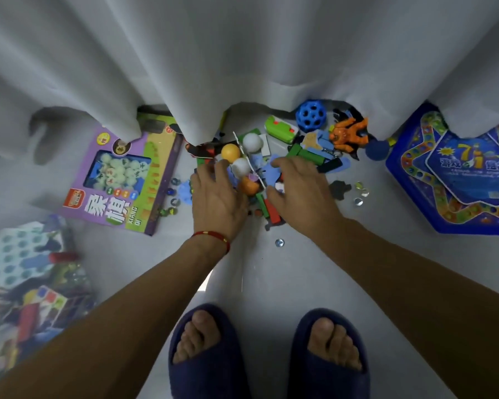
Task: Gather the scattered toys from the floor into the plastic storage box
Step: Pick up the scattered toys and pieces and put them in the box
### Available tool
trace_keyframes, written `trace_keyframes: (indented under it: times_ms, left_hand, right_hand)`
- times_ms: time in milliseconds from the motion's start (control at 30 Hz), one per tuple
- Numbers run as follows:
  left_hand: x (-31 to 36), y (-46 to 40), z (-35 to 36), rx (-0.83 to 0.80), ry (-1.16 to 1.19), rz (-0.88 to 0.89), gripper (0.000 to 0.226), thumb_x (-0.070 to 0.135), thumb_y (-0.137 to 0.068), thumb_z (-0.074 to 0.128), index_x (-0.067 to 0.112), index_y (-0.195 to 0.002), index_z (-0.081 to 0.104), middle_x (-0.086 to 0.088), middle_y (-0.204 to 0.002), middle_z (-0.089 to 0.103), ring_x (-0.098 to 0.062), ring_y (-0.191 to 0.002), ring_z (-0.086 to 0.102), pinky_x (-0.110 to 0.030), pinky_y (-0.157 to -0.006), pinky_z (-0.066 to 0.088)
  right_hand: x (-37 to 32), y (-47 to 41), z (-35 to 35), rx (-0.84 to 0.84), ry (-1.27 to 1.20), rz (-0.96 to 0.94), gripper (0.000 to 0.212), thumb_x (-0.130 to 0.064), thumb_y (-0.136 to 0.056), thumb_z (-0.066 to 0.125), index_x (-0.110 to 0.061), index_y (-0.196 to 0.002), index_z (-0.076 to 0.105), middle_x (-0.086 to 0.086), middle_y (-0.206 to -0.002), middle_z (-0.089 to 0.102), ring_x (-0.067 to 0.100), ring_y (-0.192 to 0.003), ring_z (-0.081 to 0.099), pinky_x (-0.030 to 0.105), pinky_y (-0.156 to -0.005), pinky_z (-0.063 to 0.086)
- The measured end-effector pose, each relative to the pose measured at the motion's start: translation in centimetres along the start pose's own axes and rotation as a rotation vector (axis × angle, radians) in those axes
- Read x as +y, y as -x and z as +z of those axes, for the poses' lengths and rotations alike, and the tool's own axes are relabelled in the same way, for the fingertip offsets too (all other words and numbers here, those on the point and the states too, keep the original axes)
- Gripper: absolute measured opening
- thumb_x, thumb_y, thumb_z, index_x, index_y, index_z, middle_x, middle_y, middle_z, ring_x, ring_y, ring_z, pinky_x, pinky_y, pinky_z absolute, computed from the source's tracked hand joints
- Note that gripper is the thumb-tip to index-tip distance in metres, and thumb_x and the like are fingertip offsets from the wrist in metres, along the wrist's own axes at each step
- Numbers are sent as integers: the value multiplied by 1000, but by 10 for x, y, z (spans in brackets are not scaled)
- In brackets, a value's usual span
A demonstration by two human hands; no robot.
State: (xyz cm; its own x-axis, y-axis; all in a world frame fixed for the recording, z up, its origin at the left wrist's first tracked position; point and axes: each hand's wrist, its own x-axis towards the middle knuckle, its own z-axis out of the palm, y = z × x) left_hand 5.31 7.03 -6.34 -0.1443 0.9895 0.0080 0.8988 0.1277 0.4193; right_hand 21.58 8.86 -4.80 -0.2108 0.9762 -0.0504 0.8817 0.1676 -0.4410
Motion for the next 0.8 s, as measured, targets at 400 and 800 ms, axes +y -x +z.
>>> trace_keyframes:
  times_ms: [400,800]
  left_hand:
    - [-12,-63,-4,-244,-160,419,56,16,-80,75,3,-130,54,-25,-139,41,-45,-122,42,-51,-97,45]
    - [-19,-74,-16,-243,-54,269,40,30,-81,75,16,-117,67,-18,-134,44,-39,-122,41,-44,-103,41]
  right_hand:
    - [-28,-39,38,-53,182,-96,60,-30,-83,72,-16,-130,38,13,-129,44,31,-113,52,40,-84,50]
    - [-21,-24,24,158,-28,-80,32,-19,-81,77,-2,-104,63,16,-104,59,27,-93,59,34,-76,49]
